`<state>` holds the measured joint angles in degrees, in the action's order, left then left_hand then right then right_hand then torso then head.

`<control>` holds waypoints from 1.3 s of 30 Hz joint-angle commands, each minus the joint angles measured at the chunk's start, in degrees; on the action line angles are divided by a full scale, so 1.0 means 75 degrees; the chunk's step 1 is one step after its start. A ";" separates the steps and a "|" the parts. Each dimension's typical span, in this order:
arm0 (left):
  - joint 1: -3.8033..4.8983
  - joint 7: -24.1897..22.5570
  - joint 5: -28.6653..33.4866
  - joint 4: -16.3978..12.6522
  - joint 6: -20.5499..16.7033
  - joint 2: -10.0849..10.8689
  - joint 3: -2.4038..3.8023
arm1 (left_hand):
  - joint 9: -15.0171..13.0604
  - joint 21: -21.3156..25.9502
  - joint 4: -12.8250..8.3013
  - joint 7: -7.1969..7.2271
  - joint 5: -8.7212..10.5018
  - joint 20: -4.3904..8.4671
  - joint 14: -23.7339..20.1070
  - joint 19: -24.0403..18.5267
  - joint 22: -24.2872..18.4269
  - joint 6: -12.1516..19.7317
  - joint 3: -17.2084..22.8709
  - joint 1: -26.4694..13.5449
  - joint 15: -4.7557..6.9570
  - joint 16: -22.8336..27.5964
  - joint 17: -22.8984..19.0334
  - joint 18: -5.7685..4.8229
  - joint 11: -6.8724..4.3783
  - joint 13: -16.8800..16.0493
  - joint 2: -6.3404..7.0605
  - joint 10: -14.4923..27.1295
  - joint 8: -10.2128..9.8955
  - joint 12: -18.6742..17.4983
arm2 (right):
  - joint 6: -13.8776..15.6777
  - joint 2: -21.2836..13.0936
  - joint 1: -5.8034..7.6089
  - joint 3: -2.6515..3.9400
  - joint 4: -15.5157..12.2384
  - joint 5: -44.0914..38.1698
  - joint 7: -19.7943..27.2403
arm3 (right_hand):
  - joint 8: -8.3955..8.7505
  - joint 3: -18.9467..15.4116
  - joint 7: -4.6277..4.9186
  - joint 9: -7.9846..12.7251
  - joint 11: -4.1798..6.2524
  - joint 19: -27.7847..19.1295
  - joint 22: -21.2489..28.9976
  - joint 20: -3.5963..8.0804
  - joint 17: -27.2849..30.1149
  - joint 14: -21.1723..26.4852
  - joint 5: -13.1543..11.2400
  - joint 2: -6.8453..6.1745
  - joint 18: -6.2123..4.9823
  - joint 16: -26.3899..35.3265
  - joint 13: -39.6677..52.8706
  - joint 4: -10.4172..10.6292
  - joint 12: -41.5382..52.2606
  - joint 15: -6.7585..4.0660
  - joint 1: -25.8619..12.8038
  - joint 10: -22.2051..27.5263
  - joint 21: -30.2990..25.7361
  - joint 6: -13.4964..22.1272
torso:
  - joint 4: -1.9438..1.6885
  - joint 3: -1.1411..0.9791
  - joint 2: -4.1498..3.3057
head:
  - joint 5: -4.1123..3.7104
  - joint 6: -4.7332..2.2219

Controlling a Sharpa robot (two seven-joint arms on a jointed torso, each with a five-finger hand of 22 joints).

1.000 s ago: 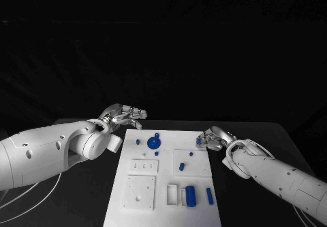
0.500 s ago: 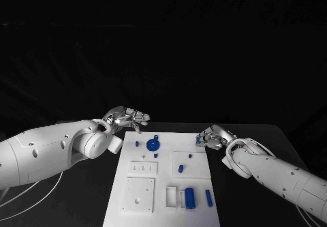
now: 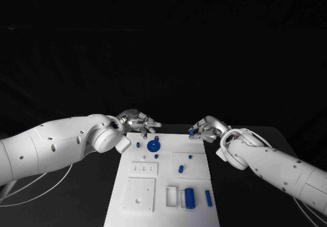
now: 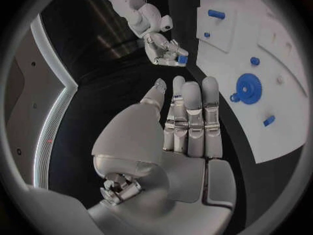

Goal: Assemble the parts on the task board

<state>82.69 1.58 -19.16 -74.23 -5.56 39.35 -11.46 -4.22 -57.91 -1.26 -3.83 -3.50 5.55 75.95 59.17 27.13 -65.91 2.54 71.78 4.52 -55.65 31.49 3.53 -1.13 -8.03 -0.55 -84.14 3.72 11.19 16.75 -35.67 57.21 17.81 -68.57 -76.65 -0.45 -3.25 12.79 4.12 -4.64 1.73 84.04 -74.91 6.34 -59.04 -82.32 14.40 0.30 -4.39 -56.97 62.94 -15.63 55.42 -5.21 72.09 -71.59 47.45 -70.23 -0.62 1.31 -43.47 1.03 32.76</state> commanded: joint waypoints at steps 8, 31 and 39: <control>0.0126 0.1558 -0.0757 0.0378 0.0716 -0.0617 -0.0027 | -0.0371 -0.0128 0.0537 0.0079 0.0038 0.0059 0.0073 -0.0041 0.0102 -0.0268 -0.0002 -0.0787 0.0047 -0.0086 0.0065 -0.0045 -0.0060 -0.0099 0.0319 -0.0291 -0.0015 0.0078 | -0.0524 0.0279 0.0131 -0.0089 -0.0581 -0.0556 -0.1007 | -0.0052 0.0236 -0.0114 -0.0029 0.0045 0.0212 -0.0759 0.0031 -0.0005 -0.0048 0.0038 -0.0082 0.0018 0.0052 -0.0020 0.0067 -0.0046 -0.0037 -0.0089 -0.0010 -0.0039 -0.0162 | 0.0025 -0.0014 0.0116 | 0.0081 0.0060; 0.0153 0.2430 -0.1655 0.0607 0.0510 -0.1131 -0.0038 | -0.3182 -0.0264 0.1337 0.0209 0.0054 0.0082 0.0021 -0.0130 0.0341 -0.0156 0.0602 -0.1348 0.0069 -0.0271 0.0153 -0.0049 -0.0085 -0.0387 0.1047 -0.0247 -0.0003 0.0212 | -0.0578 0.0620 0.0232 -0.0230 -0.1003 -0.0967 -0.1598 | -0.0053 0.0474 -0.0115 -0.0045 0.0047 0.0235 -0.0761 0.0034 -0.0035 -0.0066 0.0005 -0.0190 0.0013 0.0070 -0.0045 0.0187 -0.0083 -0.0042 -0.0116 -0.0012 -0.0055 -0.0147 | 0.0018 -0.0009 0.0109 | 0.0063 0.0151; 0.0153 0.2559 -0.1748 0.0618 0.0479 -0.1206 -0.0038 | -0.3175 -0.0263 0.1319 0.0200 0.0055 0.0079 0.0019 -0.0132 0.0350 -0.0131 0.0602 -0.1309 0.0065 -0.0274 0.0151 -0.0047 -0.0080 -0.0387 0.1035 -0.0242 -0.0005 0.0199 | -0.0596 0.0653 0.0253 -0.0308 -0.1093 -0.0973 -0.1651 | -0.0053 0.0488 -0.0115 -0.0049 0.0049 0.0239 -0.0761 0.0035 -0.0044 -0.0069 0.0023 -0.0197 0.0015 0.0065 -0.0047 0.0204 -0.0085 -0.0042 -0.0117 -0.0012 -0.0054 -0.0151 | 0.0021 -0.0012 0.0106 | 0.0066 0.0155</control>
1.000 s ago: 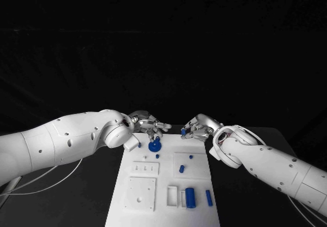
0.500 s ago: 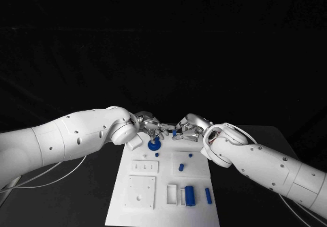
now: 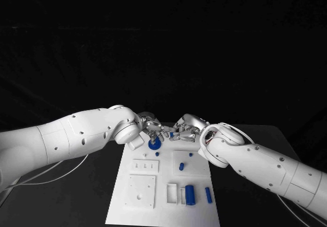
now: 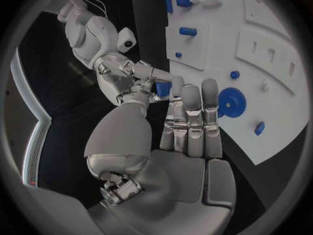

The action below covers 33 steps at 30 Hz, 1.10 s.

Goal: Assemble the parts on the task board

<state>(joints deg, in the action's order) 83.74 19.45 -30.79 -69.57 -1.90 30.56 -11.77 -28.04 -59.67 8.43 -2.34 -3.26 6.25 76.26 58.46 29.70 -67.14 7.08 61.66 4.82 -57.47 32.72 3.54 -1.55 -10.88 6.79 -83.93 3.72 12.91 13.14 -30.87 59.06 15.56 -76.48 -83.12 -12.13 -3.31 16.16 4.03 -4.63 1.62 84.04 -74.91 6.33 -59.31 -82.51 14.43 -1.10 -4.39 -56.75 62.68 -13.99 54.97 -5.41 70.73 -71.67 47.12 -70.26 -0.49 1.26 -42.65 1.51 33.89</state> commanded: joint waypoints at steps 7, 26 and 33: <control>0.0012 0.0220 -0.0223 0.0005 -0.0022 -0.0044 0.0004 | 0.0011 -0.0026 -0.0012 0.0003 0.0021 -0.0017 -0.0027 -0.0045 0.0018 0.0026 -0.0015 0.0065 0.0024 -0.0036 -0.0014 -0.0048 -0.0024 -0.0011 -0.0009 -0.0270 -0.0002 -0.0039 | -0.0147 0.0019 0.0010 -0.0028 -0.0090 -0.0112 -0.0120 | -0.0044 0.0045 -0.0105 -0.0051 0.0064 0.0243 -0.0764 0.0038 -0.0016 -0.0045 0.0037 -0.0024 0.0015 0.0030 -0.0008 0.0002 -0.0020 -0.0018 0.0062 -0.0005 -0.0003 -0.0147 | -0.0002 0.0002 -0.0006 | -0.0010 0.0001; 0.0007 0.0214 -0.0206 -0.0012 0.0200 -0.0128 0.0003 | 0.0022 -0.0031 -0.0713 0.0014 -0.0009 -0.0006 -0.0043 -0.0081 0.0101 -0.0002 -0.0325 0.0230 0.0033 -0.0099 -0.0010 -0.0068 -0.0040 -0.0035 -0.0603 -0.0274 -0.0003 -0.0033 | -0.0189 0.0098 0.0011 -0.0054 -0.0088 -0.0148 -0.0160 | -0.0043 0.0057 -0.0109 -0.0057 0.0065 0.0249 -0.0765 0.0039 -0.0035 -0.0047 0.0058 -0.0045 0.0012 0.0021 -0.0006 0.0039 -0.0018 -0.0019 0.0064 -0.0007 -0.0003 -0.0148 | 0.0005 0.0000 -0.0006 | -0.0007 0.0021; 0.0006 0.0190 -0.0179 -0.0008 0.0208 -0.0143 0.0003 | 0.0005 -0.0034 -0.1099 0.0057 -0.0045 0.0009 -0.0045 -0.0084 0.0125 -0.0038 -0.0404 0.0572 0.0050 -0.0122 -0.0006 -0.0080 -0.0063 -0.0027 -0.1052 -0.0280 -0.0002 -0.0035 | -0.0220 0.0126 0.0011 -0.0068 -0.0076 -0.0150 -0.0165 | -0.0043 0.0057 -0.0109 -0.0057 0.0065 0.0249 -0.0765 0.0039 -0.0035 -0.0047 0.0058 -0.0045 0.0012 0.0021 -0.0006 0.0039 -0.0018 -0.0019 0.0064 -0.0007 -0.0003 -0.0148 | -0.0008 0.0010 -0.0005 | -0.0020 0.0034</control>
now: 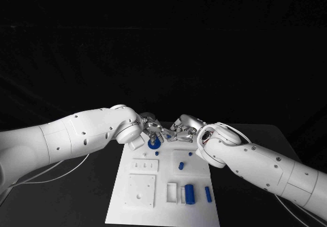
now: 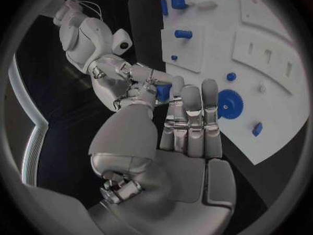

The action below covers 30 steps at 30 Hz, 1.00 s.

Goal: Assemble the parts on the task board

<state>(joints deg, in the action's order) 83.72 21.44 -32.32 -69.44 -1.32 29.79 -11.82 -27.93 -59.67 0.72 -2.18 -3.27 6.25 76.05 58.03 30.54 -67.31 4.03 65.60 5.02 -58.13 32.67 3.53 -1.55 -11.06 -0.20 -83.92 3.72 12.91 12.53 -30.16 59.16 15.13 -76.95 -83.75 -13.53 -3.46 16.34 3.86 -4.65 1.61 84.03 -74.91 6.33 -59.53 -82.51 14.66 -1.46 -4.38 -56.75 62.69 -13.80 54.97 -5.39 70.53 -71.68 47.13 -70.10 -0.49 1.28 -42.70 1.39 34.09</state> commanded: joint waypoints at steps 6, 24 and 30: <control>0.0008 -0.0134 0.0060 -0.0041 0.0074 -0.0039 0.0010 | -0.0059 -0.0054 -0.0479 0.0099 -0.0601 0.0029 -0.0012 -0.0038 0.0038 0.0002 0.0250 0.0652 0.0045 -0.0073 0.0019 -0.0092 -0.0088 0.0029 -0.0531 -0.0297 0.0007 -0.0057 | -0.0166 0.0054 -0.0004 -0.0041 0.0008 -0.0066 0.0020 | -0.0024 0.0033 -0.0087 -0.0056 0.0067 0.0250 -0.0766 0.0039 -0.0010 -0.0048 0.0032 0.0006 0.0011 0.0023 -0.0006 0.0034 -0.0017 -0.0021 0.0090 -0.0006 -0.0004 -0.0169 | -0.0002 -0.0002 0.0000 | 0.0005 0.0006; 0.0008 -0.0103 0.0080 -0.0049 0.0079 -0.0003 0.0011 | -0.2205 -0.0289 -0.1185 0.0205 -0.1599 0.0109 -0.0035 -0.0129 0.0267 -0.0033 0.0911 0.0457 0.0125 -0.0531 0.0218 -0.0108 -0.0171 -0.0069 -0.0780 -0.0322 0.0026 0.0380 | -0.0144 0.0050 -0.0005 -0.0083 0.0060 -0.0067 0.0021 | -0.0024 0.0013 -0.0090 -0.0057 0.0067 0.0252 -0.0759 0.0038 -0.0003 -0.0044 0.0047 -0.0012 0.0009 0.0044 -0.0028 0.0070 -0.0047 -0.0020 0.0080 0.0011 -0.0032 -0.0157 | -0.0003 -0.0013 0.0003 | 0.0007 0.0021; 0.0008 -0.0062 0.0118 -0.0047 0.0020 -0.0004 0.0011 | -0.2611 -0.0370 -0.1211 0.0255 -0.2030 0.0148 -0.0018 -0.0116 0.0330 -0.0162 0.1048 0.0296 0.0166 -0.0774 0.0303 -0.0121 -0.0219 -0.0191 -0.0676 -0.0337 0.0027 0.0625 | -0.0038 0.0033 -0.0005 -0.0088 0.0079 -0.0041 0.0083 | -0.0016 -0.0073 -0.0067 -0.0012 0.0048 0.0237 -0.0738 0.0028 0.0068 -0.0023 0.0071 -0.0078 0.0002 0.0139 -0.0138 0.0137 -0.0184 -0.0007 0.0035 0.0089 -0.0126 -0.0021 | 0.0006 -0.0014 0.0004 | 0.0011 0.0025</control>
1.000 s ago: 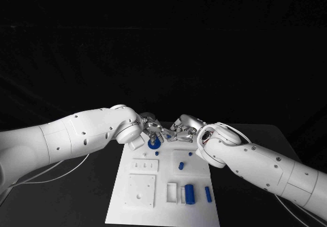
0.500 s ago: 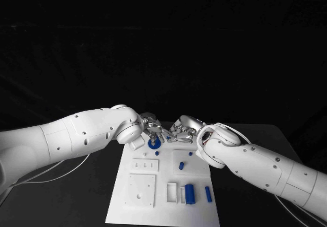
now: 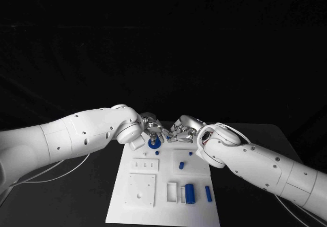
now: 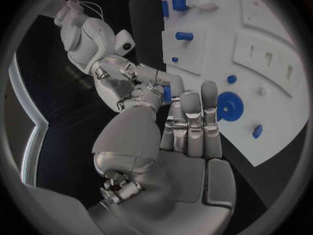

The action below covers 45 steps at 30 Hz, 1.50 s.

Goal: Assemble the parts on the task board

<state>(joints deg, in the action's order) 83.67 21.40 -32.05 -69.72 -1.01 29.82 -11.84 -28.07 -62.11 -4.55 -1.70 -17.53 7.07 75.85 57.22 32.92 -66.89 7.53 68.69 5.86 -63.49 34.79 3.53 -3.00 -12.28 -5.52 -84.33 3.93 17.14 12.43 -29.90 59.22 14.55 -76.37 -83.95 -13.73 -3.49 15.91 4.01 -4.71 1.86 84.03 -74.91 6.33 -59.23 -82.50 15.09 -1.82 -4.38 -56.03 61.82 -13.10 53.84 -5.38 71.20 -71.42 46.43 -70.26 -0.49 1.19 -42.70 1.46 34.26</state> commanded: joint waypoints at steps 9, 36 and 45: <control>0.0015 0.0056 0.0098 -0.0004 -0.0101 0.0011 0.0012 | -0.3374 -0.0043 -0.0659 0.0338 -0.1120 0.0135 0.0192 0.0234 0.0114 -0.0574 0.0851 -0.0546 0.0165 -0.0596 0.0465 -0.0143 -0.0133 -0.0351 0.0236 -0.0303 0.0032 0.0779 | 0.0437 -0.0113 -0.0029 -0.0017 0.0013 0.0137 0.0347 | -0.0043 -0.1053 0.0372 0.0127 -0.0302 0.0041 -0.0510 -0.0198 0.0346 0.0263 0.0429 -0.0506 -0.0170 0.0425 -0.0595 0.0472 -0.0590 0.0232 -0.0078 0.0657 -0.1081 0.2004 | 0.0001 -0.0015 0.0004 | 0.0019 0.0006; 0.0004 0.0583 -0.0430 -0.0554 -0.0532 0.0763 -0.0145 | -0.3785 0.0794 -0.0985 0.0462 -0.1425 0.0245 0.0663 0.0819 0.1631 -0.0948 0.1028 -0.0955 0.0278 -0.1123 0.1527 -0.0189 -0.0231 -0.0743 0.0261 -0.0326 -0.0027 0.1565 | 0.1374 -0.1798 -0.0585 0.0321 -0.0491 0.1360 0.1143 | 0.0023 -0.1453 0.0480 0.0178 -0.0404 0.0051 -0.0289 -0.0337 0.1036 0.0697 0.1115 -0.0810 -0.0348 0.0757 -0.2092 0.1232 -0.0259 0.0348 0.0628 0.1165 -0.3119 0.2826 | 0.0032 -0.0061 0.0075 | 0.0183 0.0108; -0.0100 0.0771 -0.1229 -0.1178 -0.1009 0.1314 -0.0256 | -0.3948 0.0944 -0.0990 0.0507 -0.1691 0.0249 0.0791 0.0944 0.2020 -0.1113 0.1052 -0.1060 0.0293 -0.1293 0.1861 -0.0165 -0.0239 -0.0755 0.0301 -0.0335 -0.0021 0.1857 | 0.1616 -0.1979 -0.0624 0.0476 -0.0306 0.1871 0.1451 | 0.0018 -0.1444 0.0474 0.0173 -0.0393 0.0090 -0.0295 -0.0327 0.1062 0.0684 0.1322 -0.0723 -0.0345 0.0761 -0.2170 0.1075 -0.0240 0.0338 0.0500 0.1163 -0.3193 0.2729 | -0.0009 -0.0116 0.0147 | 0.0235 0.0291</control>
<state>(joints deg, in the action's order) 83.14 26.06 -37.34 -78.00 -5.80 39.53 -13.73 -34.05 -55.22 -11.71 -2.88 -30.01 8.93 81.38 64.02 47.88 -67.87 15.04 61.04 8.05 -73.00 48.64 2.63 -4.40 -17.92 -3.17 -84.16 3.48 30.94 22.78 -44.68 54.61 18.06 -78.82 -72.94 -5.35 -3.54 5.23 7.39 -3.33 -1.13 83.73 -74.90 3.98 -51.33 -77.48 24.86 -7.53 -5.79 -50.42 45.62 -4.69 51.87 -2.66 75.11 -62.98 22.71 -49.32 -0.36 0.44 -41.80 3.14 36.04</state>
